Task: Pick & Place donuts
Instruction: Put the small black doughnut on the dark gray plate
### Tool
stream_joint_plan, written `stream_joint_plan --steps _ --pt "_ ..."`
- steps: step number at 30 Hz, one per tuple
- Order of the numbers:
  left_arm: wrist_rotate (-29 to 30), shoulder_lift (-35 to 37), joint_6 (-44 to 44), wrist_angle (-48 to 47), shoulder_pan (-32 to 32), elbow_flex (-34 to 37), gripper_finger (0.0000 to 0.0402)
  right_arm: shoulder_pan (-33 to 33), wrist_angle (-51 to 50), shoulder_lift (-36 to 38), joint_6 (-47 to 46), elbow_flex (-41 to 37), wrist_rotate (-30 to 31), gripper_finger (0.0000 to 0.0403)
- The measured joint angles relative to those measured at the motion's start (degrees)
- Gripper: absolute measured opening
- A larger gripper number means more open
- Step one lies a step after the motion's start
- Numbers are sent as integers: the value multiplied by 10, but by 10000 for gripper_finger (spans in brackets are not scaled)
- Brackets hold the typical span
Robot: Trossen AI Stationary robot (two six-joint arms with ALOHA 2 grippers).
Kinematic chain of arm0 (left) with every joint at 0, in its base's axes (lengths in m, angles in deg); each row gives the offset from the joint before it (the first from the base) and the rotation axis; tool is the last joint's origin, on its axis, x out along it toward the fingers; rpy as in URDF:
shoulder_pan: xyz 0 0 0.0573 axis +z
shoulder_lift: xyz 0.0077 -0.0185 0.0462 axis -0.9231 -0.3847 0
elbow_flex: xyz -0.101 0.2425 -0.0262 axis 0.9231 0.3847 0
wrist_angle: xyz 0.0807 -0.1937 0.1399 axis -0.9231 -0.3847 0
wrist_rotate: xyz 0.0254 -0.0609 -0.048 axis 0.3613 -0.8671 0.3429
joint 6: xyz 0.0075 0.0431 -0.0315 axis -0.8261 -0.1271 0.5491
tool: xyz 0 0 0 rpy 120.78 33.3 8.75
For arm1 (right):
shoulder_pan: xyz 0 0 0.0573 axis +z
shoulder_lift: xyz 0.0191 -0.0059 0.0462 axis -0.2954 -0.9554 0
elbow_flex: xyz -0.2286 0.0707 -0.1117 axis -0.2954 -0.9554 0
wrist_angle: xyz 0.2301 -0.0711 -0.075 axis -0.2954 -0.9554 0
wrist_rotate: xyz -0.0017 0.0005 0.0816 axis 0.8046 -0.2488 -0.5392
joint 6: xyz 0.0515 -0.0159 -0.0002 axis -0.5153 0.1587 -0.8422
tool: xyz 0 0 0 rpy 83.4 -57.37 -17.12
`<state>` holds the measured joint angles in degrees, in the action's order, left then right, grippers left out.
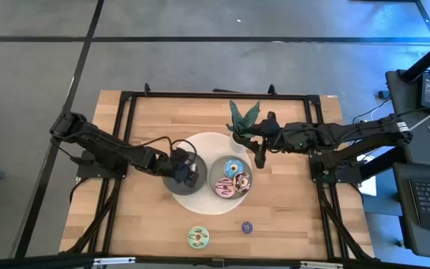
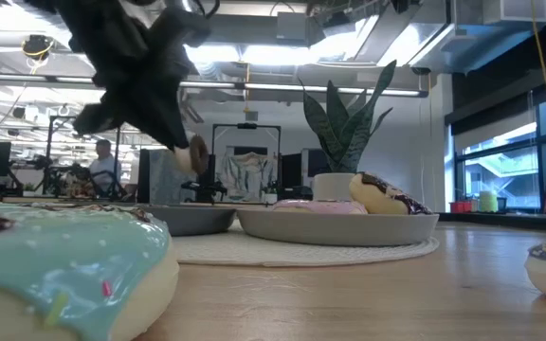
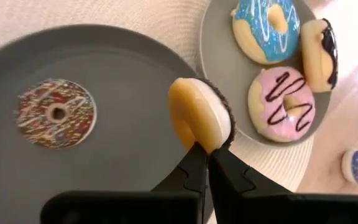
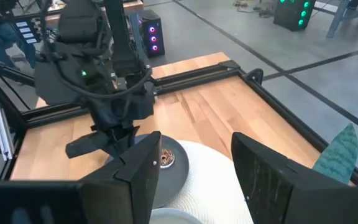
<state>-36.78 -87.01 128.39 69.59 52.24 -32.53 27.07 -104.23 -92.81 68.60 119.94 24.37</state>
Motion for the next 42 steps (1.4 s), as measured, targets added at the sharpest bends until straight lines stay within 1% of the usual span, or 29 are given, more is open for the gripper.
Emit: stream_joint_plan --steps 3,6,10,14,18,21,28,31,42 --pt "-5 0 2 35 8 14 4 0 0 0 1 0 0 197" --pt "-16 0 10 36 15 31 4 0 1 0 2 0 0 197" --pt "-15 -3 29 55 15 50 5 0 1 0 4 0 0 197" --pt "-12 -16 30 67 15 52 6 0 1 0 5 0 1 197" --pt "-26 -42 26 88 15 52 4 -4 1 0 5 0 2 197" --pt "-26 -61 27 95 15 52 5 -5 1 0 4 0 2 197" --pt "-19 -68 34 93 20 52 7 -5 0 0 4 0 2 197" --pt "-5 -68 28 94 22 52 15 -5 0 0 4 0 1 197" --pt "-11 -68 28 94 21 52 42 -5 0 0 5 0 1 197"
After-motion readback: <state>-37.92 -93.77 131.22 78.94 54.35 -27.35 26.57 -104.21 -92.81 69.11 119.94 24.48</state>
